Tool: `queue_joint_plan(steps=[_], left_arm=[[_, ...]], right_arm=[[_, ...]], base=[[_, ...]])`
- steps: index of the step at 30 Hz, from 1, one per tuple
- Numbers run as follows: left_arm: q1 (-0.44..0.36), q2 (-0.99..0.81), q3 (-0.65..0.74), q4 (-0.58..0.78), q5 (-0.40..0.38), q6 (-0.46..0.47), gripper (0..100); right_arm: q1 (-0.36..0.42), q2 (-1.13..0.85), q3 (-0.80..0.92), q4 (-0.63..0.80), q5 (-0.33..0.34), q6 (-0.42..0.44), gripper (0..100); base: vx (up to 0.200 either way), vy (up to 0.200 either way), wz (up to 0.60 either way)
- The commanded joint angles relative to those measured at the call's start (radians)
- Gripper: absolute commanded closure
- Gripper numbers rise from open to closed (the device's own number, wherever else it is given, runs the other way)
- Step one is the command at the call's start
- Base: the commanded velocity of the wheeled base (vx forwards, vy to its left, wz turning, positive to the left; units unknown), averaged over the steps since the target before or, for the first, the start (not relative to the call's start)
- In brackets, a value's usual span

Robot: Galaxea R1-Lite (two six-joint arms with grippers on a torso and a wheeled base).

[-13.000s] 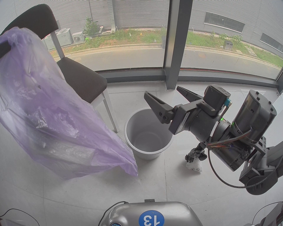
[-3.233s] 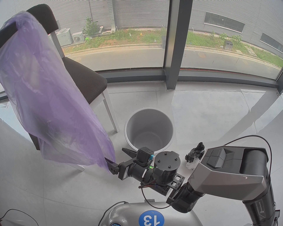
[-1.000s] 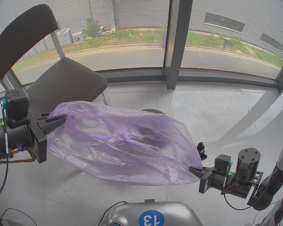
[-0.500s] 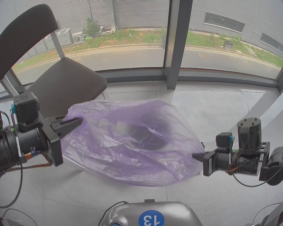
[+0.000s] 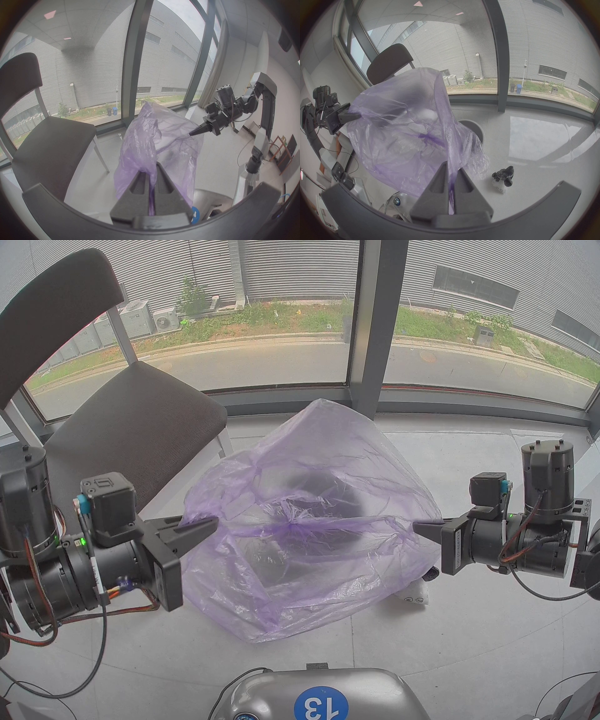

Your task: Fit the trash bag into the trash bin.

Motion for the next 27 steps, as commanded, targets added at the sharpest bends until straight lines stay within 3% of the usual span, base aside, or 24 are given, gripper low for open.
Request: queue_joint_plan(steps=[1, 11, 14, 27], left_arm=[[-0.006, 0.095, 0.006, -0.063, 0.0, -0.028, 100], [-0.052, 0.311, -0.041, -0.302, 0.008, -0.109, 100], [-0.052, 0.341, -0.055, -0.327, 0.007, -0.111, 100], [-0.043, 0.552, -0.176, -0.402, -0.001, -0.281, 100]], right_arm=[[0.003, 0.008, -0.053, 0.034, 0.0, -0.018, 100], [0.005, 0.045, -0.188, 0.175, 0.0, -0.085, 100], [0.005, 0.069, -0.211, 0.189, 0.0, -0.091, 100], [-0.007, 0.258, -0.347, 0.19, 0.0, -0.091, 100]], base=[[0.0, 0.0, 0.0], [0.0, 0.0, 0.0], [0.0, 0.0, 0.0], [0.0, 0.0, 0.0]])
